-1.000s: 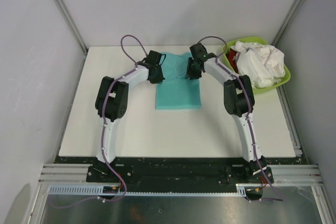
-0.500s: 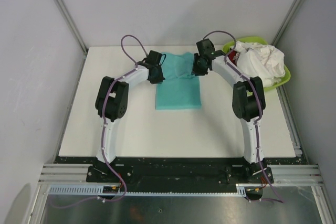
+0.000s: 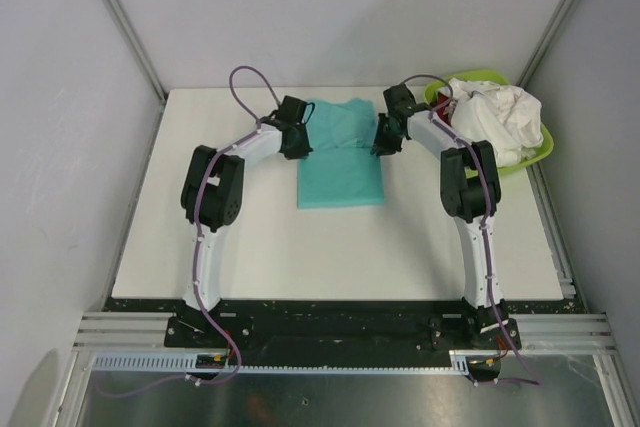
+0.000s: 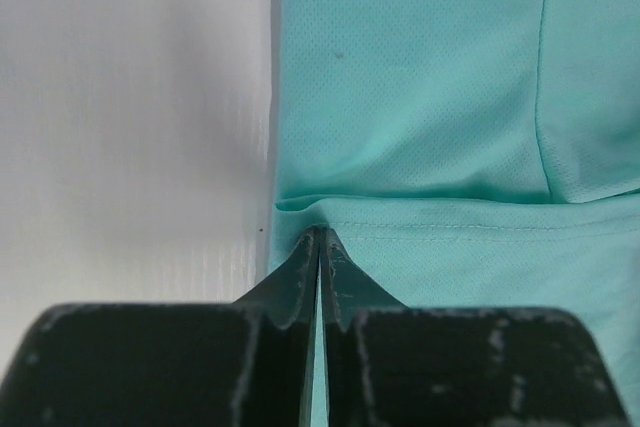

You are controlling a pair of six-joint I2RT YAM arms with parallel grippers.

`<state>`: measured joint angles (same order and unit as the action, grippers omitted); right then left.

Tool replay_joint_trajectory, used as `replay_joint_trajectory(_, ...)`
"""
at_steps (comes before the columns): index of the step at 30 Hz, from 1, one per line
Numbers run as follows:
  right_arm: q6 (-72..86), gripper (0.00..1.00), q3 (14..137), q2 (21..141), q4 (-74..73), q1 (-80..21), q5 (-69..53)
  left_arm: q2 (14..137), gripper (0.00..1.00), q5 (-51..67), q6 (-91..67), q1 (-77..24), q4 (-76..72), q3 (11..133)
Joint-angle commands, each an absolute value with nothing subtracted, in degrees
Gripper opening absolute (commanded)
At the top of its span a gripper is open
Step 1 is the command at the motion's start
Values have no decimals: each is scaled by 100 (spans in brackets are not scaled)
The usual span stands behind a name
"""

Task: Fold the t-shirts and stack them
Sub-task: Fold the folded rectangular tshirt in 1/3 of the way

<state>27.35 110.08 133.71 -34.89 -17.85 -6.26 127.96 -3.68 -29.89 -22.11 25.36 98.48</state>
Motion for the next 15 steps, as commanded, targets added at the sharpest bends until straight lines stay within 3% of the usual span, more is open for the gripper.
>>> replay_joint_trajectory(1, 2711, 26, 11304, 13510, -3695, -1809, -722, 12615, 6, -346, -2783, -2134, 2493, 9930)
replay_joint_trajectory(6, 2610, 28, 11633, 13302, -3990, -1810, -540, 12405, 12, -168, -2644, -2084, 2486, 10060)
replay_joint_trajectory(15, 2641, 35, 11131, 12275, -4217, -1937, -178, 11384, 35, 74, -2708, -2068, 2487, 9838)
